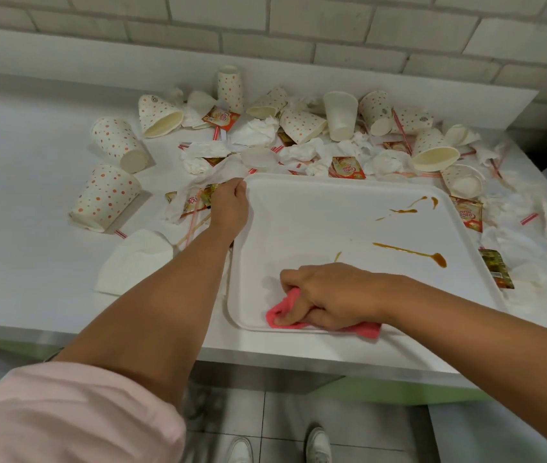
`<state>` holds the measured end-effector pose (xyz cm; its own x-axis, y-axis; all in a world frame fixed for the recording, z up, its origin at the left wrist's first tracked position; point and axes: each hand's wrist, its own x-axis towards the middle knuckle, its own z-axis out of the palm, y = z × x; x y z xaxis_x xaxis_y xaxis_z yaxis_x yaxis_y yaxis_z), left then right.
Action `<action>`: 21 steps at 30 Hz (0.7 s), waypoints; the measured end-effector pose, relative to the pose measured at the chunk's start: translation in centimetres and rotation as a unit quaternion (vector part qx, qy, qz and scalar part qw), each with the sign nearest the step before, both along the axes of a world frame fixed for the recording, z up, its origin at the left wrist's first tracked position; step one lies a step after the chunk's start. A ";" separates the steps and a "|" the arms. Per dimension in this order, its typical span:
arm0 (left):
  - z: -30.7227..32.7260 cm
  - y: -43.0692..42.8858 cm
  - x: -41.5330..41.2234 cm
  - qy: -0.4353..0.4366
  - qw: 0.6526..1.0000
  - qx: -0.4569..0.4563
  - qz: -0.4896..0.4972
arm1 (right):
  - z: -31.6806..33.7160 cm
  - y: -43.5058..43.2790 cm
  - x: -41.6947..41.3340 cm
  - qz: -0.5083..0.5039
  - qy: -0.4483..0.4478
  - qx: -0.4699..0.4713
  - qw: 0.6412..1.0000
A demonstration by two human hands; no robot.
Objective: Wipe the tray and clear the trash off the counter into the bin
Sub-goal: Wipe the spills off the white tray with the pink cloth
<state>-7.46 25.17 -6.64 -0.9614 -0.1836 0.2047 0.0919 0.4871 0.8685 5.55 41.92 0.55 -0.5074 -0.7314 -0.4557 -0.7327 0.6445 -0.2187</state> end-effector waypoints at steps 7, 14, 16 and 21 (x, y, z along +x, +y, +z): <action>-0.2 0.0 -0.1 0.009 1.000 -0.007 0.004 | 0.5 3.2 -2.8 -0.164 0.020 -0.012 0.986; -0.1 0.0 0.1 0.008 1.000 -0.009 0.000 | -0.9 1.0 -1.3 -0.116 0.055 -0.029 0.991; 0.0 0.1 0.2 0.005 1.000 -0.006 0.001 | -0.5 1.8 -0.7 -0.136 0.010 -0.014 0.991; 0.2 0.2 0.6 -0.010 1.000 -0.008 0.010 | 1.5 2.6 -3.3 -0.253 0.020 -0.050 0.966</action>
<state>-6.87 25.40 -6.42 -0.9617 -0.1989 0.1888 0.0653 0.5023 0.8622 2.22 44.47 2.05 -0.8269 -0.4246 -0.3687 -0.3384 0.8994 -0.2766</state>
